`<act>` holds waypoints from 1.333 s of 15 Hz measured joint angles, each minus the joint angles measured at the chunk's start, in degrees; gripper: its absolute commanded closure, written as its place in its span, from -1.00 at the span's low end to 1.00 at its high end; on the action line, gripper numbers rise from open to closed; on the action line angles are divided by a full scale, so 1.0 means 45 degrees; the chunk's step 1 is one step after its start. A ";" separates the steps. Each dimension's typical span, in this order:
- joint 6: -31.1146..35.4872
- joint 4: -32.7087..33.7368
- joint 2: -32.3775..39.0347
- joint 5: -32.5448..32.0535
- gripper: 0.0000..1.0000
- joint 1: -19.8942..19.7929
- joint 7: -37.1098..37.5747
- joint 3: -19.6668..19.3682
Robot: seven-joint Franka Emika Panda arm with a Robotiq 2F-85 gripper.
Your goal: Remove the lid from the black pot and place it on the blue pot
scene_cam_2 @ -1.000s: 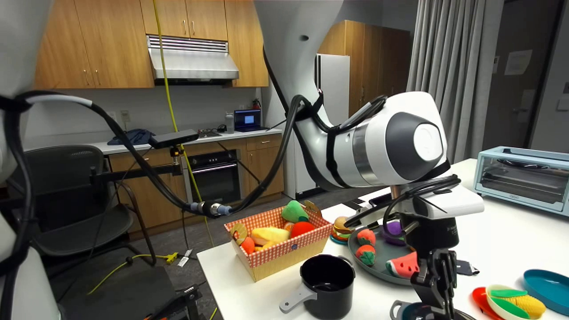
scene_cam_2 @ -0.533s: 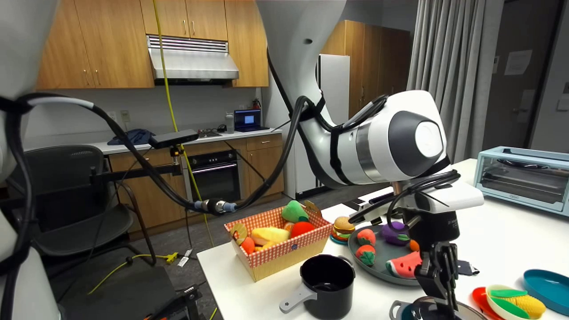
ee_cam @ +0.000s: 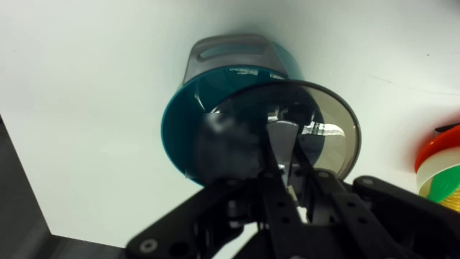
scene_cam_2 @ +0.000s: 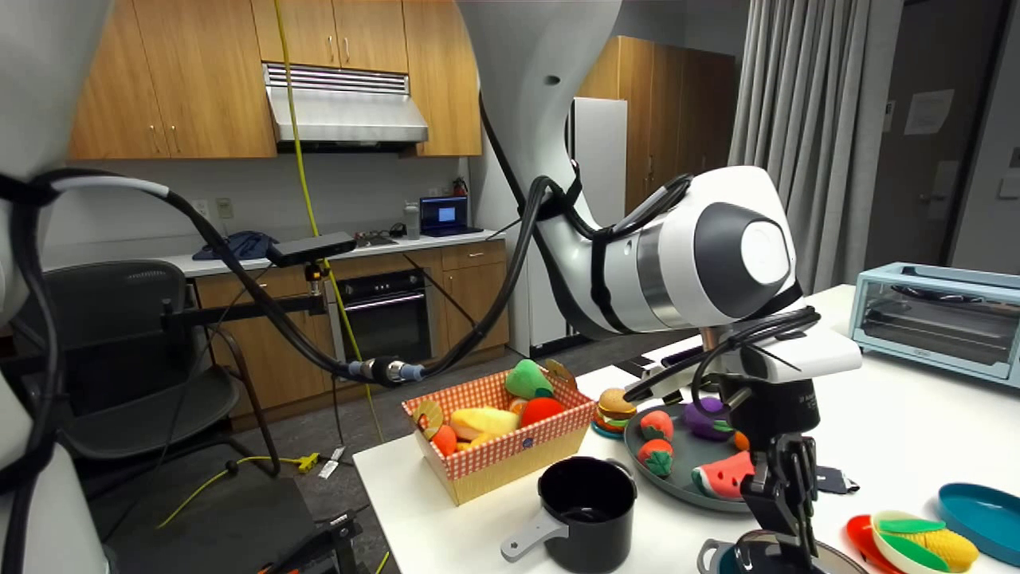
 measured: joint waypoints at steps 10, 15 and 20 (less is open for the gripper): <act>0.0000 -0.0090 -0.0007 -0.0004 0.93 0.0537 0.0364 -0.0539; 0.0000 -0.0285 -0.0084 -0.0078 0.93 0.0848 0.0771 -0.0962; 0.0000 -0.0504 -0.0133 -0.0155 0.93 0.1046 0.1036 -0.1194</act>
